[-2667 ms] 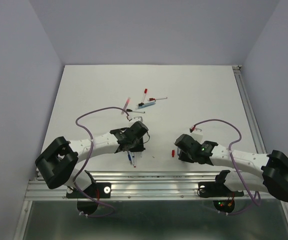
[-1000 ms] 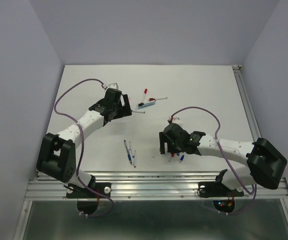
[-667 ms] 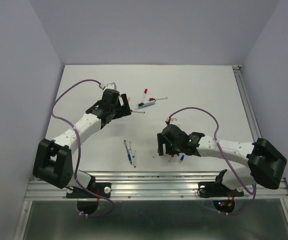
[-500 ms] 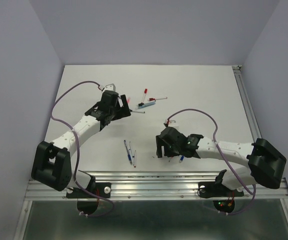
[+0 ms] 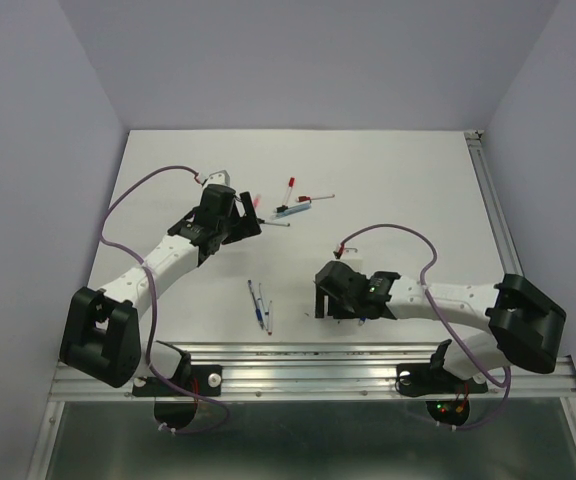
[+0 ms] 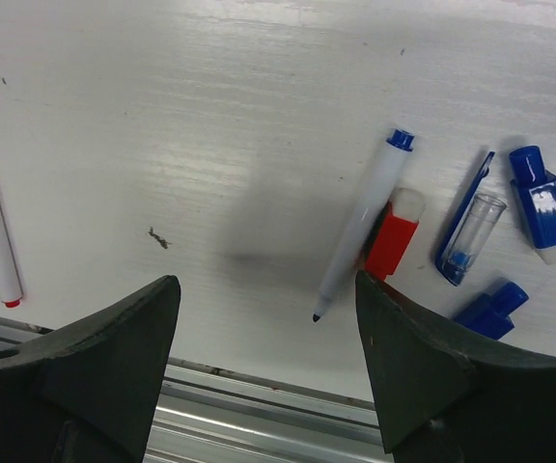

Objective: Open the pen caps

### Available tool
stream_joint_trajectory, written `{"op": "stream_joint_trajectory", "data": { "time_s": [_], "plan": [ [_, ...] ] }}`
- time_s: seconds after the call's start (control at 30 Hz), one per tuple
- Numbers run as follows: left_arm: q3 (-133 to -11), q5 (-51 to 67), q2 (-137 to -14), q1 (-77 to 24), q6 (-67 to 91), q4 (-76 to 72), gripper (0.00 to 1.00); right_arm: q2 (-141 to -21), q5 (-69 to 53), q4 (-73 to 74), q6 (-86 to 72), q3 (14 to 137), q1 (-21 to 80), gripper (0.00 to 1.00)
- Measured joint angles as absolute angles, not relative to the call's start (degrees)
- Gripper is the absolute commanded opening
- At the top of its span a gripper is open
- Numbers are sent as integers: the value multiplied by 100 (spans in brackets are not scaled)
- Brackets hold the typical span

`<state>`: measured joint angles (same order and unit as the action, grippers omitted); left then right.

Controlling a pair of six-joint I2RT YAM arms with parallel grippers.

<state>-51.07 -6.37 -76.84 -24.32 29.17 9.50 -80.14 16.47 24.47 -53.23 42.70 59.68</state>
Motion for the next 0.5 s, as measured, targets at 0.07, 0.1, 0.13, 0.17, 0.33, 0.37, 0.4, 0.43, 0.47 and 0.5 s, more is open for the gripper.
{"op": "stream_joint_trajectory", "data": {
  "time_s": [0.07,0.1,0.13,0.17,0.33,0.37,0.4,0.43,0.47,0.5],
  "plan": [
    [-5107,-633,-7684,-2432,2919,941,99,-8031,1695,2510,-5415,4270,5968,78],
    [-5107,-631,-7684,-2432,2919,939,99,-8044,1723,2545,-5472,4270,5968,77],
    [-5107,-626,-7684,-2432,2919,934,99,-8058,1747,2558,-5511,4270,5968,76],
    [-5107,-622,-7684,-2432,2919,932,99,-8088,1774,2567,-5561,4270,5968,75],
    [-5107,-620,-7684,-2432,2921,923,99,-8261,1822,2571,-5695,4270,5968,69],
    [-5107,-620,-7684,-2432,2921,923,99,-8294,1826,2561,-5712,4270,5970,69],
    [-5107,-617,-7684,-2432,2921,923,99,-8296,1831,2547,-5723,4270,5970,66],
    [-5107,-617,-7684,-2432,2923,923,99,-8300,1837,2536,-5739,4270,5970,65],
    [-5107,-617,-7684,-2432,2923,923,99,-8309,1848,2532,-5754,4270,5968,63],
    [-5107,-617,-7684,-2432,2923,923,99,-8329,1868,2521,-5776,4272,5968,58]
  ]
}}
